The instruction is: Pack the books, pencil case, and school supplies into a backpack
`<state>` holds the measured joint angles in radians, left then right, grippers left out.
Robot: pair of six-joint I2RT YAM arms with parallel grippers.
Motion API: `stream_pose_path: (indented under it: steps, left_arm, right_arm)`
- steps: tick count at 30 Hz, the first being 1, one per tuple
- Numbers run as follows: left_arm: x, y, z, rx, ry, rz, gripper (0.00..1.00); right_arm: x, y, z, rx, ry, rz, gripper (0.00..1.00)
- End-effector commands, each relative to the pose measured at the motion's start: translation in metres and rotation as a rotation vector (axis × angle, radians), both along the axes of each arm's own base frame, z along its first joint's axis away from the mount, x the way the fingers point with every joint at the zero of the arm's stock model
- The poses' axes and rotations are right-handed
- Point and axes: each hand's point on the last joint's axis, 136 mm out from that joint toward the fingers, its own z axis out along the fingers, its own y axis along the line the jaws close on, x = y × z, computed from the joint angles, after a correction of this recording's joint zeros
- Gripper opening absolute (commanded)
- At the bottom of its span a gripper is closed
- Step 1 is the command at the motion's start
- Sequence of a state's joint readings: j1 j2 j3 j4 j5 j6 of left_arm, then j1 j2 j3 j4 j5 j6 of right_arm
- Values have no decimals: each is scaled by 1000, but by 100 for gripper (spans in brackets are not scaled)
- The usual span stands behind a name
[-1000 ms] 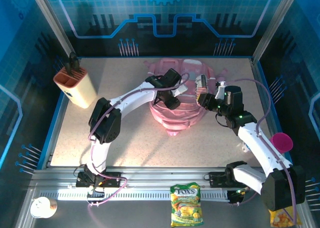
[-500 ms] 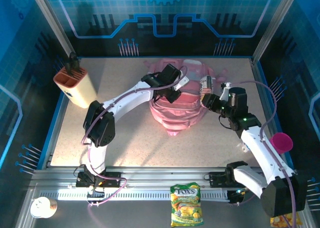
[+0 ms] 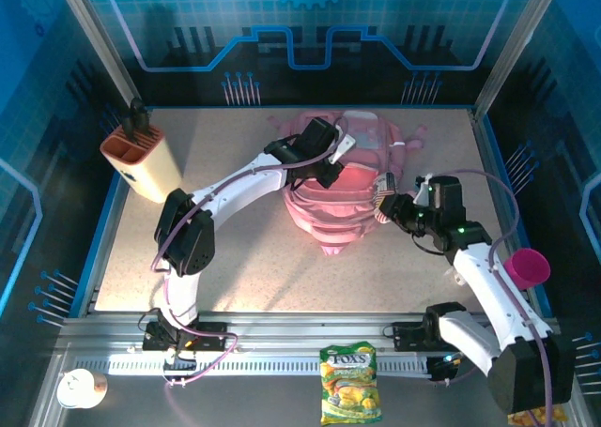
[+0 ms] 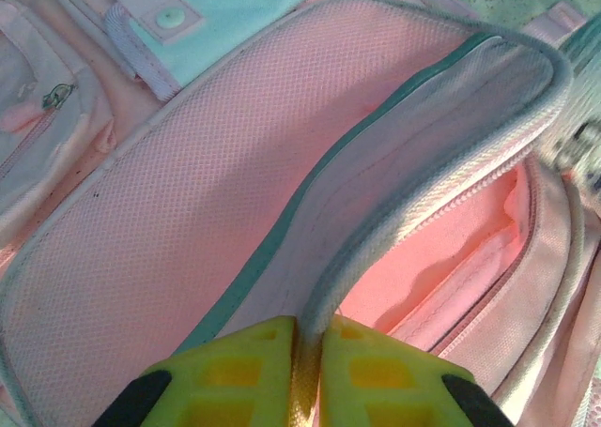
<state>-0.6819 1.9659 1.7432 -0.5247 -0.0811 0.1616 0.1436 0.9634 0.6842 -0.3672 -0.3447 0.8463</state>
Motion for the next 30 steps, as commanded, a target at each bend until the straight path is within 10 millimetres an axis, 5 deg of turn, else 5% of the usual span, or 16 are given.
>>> stream_pose_path:
  steps: [1,18,25,30]
  left_arm:
    - [0,-9,27,-94,-39,-10,13]
    - [-11,-8,41,-142,-60,-40,13]
    - [-8,-5,29,-133,-38,-14,14]
    - [-6,-7,17,-122,-7,-2,14]
  right_arm:
    - [7,32,26,98,-83,136,36]
    - [58,88,14,274,-44,327,37]
    - [88,33,-22,86,2,54,51]
    - [86,18,-29,54,5,-12,63]
